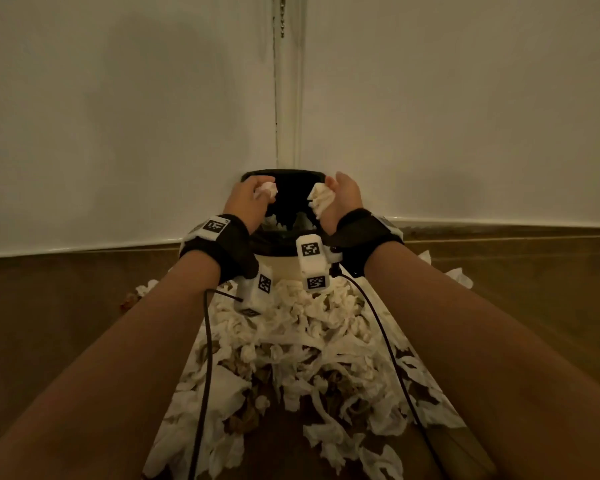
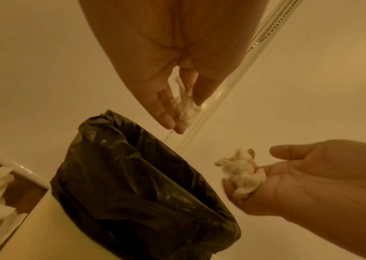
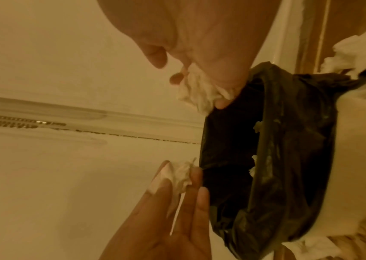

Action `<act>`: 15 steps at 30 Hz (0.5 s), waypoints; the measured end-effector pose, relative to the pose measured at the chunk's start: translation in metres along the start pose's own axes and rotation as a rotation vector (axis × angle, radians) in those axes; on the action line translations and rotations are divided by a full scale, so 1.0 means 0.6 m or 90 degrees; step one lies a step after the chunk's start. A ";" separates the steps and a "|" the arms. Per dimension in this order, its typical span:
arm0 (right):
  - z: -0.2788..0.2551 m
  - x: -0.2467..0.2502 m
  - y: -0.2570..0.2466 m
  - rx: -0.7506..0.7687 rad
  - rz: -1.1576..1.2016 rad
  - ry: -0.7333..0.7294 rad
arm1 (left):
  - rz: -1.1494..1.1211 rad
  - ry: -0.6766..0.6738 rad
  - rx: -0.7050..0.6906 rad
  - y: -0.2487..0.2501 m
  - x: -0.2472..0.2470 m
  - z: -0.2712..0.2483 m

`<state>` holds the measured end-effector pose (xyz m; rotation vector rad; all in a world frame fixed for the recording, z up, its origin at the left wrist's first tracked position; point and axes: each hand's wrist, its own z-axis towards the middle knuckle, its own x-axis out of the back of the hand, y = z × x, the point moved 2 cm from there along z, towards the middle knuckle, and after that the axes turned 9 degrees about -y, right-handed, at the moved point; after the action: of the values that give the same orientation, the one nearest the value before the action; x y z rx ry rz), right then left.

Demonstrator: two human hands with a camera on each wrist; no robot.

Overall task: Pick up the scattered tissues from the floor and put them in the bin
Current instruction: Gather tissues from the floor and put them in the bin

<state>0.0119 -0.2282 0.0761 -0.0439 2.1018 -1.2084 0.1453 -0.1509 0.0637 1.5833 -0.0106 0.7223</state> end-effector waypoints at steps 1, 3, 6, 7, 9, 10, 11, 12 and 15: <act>0.002 0.001 0.006 -0.001 0.026 -0.027 | -0.006 -0.017 0.011 -0.004 -0.001 -0.001; 0.001 0.007 0.013 0.011 -0.022 -0.041 | -0.028 -0.039 0.028 -0.009 -0.004 -0.005; -0.004 0.019 0.023 0.053 -0.111 -0.023 | -0.091 -0.033 0.025 -0.011 -0.006 -0.016; -0.006 0.024 0.025 0.068 -0.114 -0.022 | -0.106 -0.023 0.012 -0.009 -0.008 -0.021; -0.010 0.036 0.026 0.106 -0.114 -0.006 | -0.107 0.000 -0.020 -0.005 -0.014 -0.036; -0.014 0.044 0.026 0.126 -0.120 0.014 | -0.088 0.007 -0.032 -0.004 -0.020 -0.044; -0.017 0.052 0.028 0.146 -0.142 0.041 | -0.067 0.006 -0.036 -0.005 -0.028 -0.053; -0.019 0.063 0.030 0.164 -0.185 0.070 | -0.056 -0.008 -0.032 -0.007 -0.040 -0.063; -0.026 0.105 0.049 0.172 -0.336 0.101 | -0.008 -0.091 -0.001 -0.027 -0.085 -0.095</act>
<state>-0.0355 -0.2224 0.0237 -0.4136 2.1082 -1.8521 0.0866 -0.1175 0.0249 1.6296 -0.1053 0.5978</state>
